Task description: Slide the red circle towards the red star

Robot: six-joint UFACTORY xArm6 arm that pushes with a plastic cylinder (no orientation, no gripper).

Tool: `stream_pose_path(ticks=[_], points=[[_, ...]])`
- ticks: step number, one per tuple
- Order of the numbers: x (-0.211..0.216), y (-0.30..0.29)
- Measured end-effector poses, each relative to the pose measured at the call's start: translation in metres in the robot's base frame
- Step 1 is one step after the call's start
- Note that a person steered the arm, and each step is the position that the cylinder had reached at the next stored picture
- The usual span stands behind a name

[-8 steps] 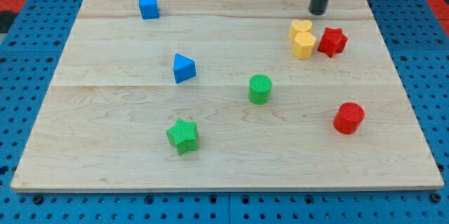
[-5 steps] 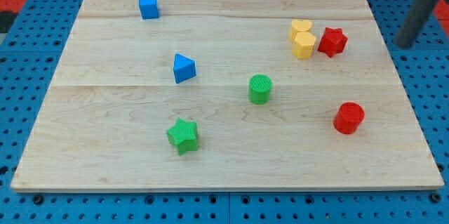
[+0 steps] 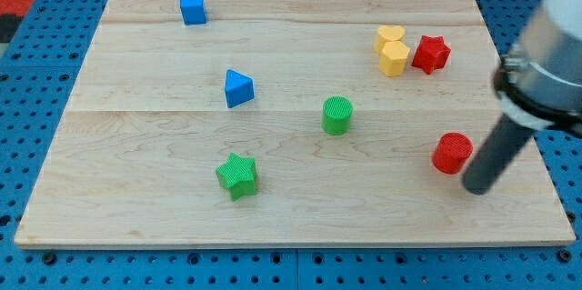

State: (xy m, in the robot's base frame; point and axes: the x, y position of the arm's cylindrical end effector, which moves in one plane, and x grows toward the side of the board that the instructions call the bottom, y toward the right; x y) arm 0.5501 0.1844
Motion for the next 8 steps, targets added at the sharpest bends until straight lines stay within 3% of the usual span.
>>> stream_pose_path(ticks=[3, 6, 8], points=[[-0.070, 0.004], [-0.083, 0.028], [-0.118, 0.028]])
